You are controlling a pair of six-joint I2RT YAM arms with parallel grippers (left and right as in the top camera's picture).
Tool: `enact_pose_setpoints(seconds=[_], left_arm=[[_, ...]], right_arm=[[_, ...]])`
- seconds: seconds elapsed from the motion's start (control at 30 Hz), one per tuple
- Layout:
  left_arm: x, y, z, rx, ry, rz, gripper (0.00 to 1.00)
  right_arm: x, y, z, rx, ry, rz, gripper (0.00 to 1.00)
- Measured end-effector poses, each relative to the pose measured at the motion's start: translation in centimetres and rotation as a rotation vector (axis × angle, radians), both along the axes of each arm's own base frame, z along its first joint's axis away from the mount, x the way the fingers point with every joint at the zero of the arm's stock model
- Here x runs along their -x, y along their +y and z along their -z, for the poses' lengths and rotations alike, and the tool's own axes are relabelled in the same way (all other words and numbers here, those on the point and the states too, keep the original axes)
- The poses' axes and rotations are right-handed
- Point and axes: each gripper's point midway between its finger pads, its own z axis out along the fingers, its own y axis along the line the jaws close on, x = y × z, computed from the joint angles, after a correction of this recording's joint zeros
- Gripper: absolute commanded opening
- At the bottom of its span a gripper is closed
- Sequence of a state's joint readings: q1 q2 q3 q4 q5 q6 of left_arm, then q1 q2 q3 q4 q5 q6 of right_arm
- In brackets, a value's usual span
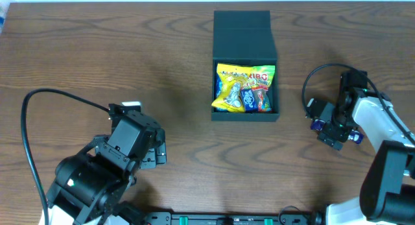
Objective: Pack container
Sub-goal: 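Lower the right gripper onto the Dairy Milk bar and close it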
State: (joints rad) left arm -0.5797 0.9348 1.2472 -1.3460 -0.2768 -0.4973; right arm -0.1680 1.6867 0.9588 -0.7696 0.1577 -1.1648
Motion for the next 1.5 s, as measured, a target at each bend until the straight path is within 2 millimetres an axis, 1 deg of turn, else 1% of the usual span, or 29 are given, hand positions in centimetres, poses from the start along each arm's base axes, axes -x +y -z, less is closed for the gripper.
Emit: enact_pose_setpoints(seconds=[0.97, 1.2, 1.33, 1.4, 1.47, 1.5], left_arm=[[0.0, 0.0, 0.0, 0.000, 0.000, 0.000, 0.95], [0.0, 0.0, 0.0, 0.000, 0.000, 0.000, 0.95], [0.0, 0.0, 0.0, 0.000, 0.000, 0.000, 0.95], [0.0, 0.0, 0.0, 0.000, 0.000, 0.000, 0.95], [0.0, 0.0, 0.0, 0.000, 0.000, 0.000, 0.95], [0.0, 0.0, 0.0, 0.000, 0.000, 0.000, 0.95]], right_arm=[[0.3, 0.3, 0.2, -0.016, 0.000, 0.055, 0.99], [1.6, 0.5, 1.1, -0.023, 0.031, 0.056, 0.99], [1.6, 0.5, 1.2, -0.024, 0.030, 0.056, 0.99], [1.6, 0.5, 1.2, -0.024, 0.029, 0.056, 0.97], [1.5, 0.5, 1.2, -0.024, 0.025, 0.057, 0.91], [1.4, 0.6, 1.2, -0.026, 0.023, 0.057, 0.86]])
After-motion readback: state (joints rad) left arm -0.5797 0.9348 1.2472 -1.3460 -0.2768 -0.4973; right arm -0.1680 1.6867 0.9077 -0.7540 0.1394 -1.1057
